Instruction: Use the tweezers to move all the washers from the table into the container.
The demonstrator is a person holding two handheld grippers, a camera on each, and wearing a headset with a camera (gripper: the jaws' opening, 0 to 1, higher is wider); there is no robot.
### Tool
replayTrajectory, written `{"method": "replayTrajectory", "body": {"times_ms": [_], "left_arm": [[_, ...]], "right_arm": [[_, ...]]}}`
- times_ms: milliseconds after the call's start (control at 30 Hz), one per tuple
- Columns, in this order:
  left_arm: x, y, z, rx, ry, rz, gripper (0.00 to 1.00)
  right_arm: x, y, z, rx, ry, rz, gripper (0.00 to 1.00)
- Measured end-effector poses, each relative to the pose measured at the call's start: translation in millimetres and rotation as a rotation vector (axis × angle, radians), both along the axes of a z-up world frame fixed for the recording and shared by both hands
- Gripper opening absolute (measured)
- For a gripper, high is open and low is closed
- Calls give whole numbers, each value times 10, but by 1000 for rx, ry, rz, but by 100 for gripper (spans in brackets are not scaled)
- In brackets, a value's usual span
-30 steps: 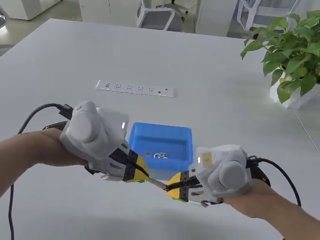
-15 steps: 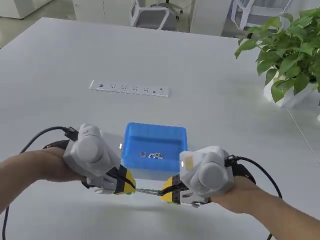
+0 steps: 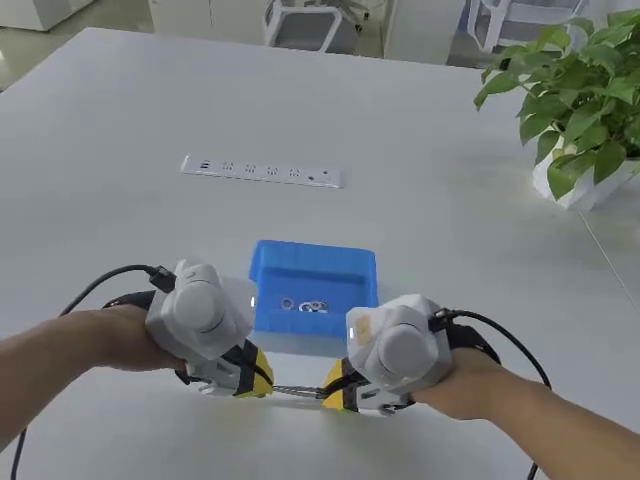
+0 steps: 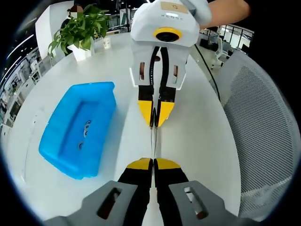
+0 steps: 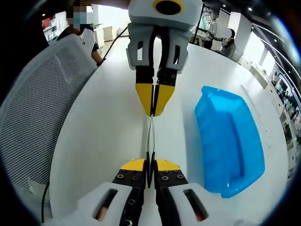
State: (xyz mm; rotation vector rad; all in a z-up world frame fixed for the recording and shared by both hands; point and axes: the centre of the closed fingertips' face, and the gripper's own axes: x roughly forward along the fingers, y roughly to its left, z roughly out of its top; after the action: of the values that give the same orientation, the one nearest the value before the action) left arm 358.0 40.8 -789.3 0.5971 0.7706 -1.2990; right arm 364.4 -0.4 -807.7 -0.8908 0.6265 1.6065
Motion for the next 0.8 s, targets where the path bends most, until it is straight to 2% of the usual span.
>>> {"method": "replayTrajectory", "body": {"times_ms": [533, 700, 800], "left_arm": [[-41, 26, -141, 22, 27, 13, 5], [-29, 34, -142, 8, 36, 31, 5], [-29, 58, -159, 13, 51, 46, 5]], "right_arm": [[-18, 17, -4, -11, 44, -2, 11], [-18, 18, -4, -16, 49, 1, 11], [-14, 23, -5, -17, 51, 3, 11]]}}
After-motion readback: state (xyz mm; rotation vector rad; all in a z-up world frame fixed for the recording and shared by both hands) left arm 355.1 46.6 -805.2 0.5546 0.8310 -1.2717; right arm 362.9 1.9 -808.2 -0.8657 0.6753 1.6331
